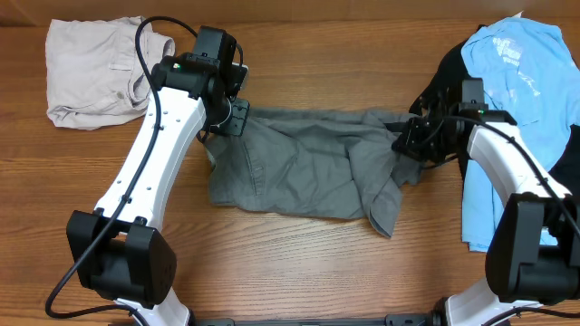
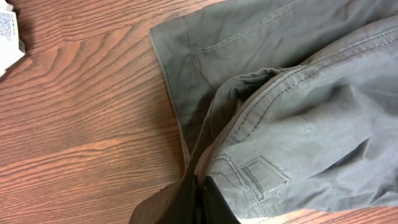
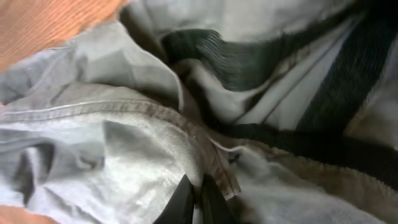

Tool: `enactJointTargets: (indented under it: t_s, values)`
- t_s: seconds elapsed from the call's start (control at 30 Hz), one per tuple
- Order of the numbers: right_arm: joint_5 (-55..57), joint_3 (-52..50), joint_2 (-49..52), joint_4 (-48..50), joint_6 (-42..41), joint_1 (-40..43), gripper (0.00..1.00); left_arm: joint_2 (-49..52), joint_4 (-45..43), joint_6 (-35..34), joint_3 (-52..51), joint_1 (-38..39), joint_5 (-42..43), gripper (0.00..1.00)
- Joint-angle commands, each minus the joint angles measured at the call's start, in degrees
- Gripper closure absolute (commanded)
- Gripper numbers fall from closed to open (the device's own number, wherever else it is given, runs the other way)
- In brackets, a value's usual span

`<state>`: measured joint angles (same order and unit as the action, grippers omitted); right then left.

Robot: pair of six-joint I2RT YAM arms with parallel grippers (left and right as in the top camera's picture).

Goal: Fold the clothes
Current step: 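Lift the grey shorts with both grippers and lay them flat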

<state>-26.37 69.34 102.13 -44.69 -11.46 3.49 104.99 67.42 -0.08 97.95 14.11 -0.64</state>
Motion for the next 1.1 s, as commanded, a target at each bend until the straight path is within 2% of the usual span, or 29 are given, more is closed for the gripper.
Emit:
enactJointTargets:
  t_s: [0.0,0.13,0.3,0.57,0.83,1.07]
  values:
    - [0.9,5.0,-0.4,-2.0,2.1,0.1,0.96,-1.2,-0.4,0.1,0.4,-0.3,-1.7,0.96]
    - [2.7,12.6,-2.3,-7.8,3.0,0.1,0.96,-1.3,1.7,0.1,5.7,-0.3,-4.4,0.96]
    - [8.7,27.0,-5.8,-18.5,4.5,0.1,0.96,-1.6,7.0,0.3,19.7,-0.3,-7.2,0.96]
    - [20.0,57.2,-8.8,-37.0,4.7,0.1,0.96,-1.6,15.5,0.3,43.5,-0.3,-10.5,0.96]
    - [21.8,83.8,-9.9,-52.4,5.7,0.1,0.96,-3.6,22.9,0.3,61.2,-0.3,-12.9,0.96]
    - [21.2,88.2,-19.2,-52.3,5.5,0.1,0.96,-12.2,24.5,-0.4,65.5,-0.2,-11.1,0.96]
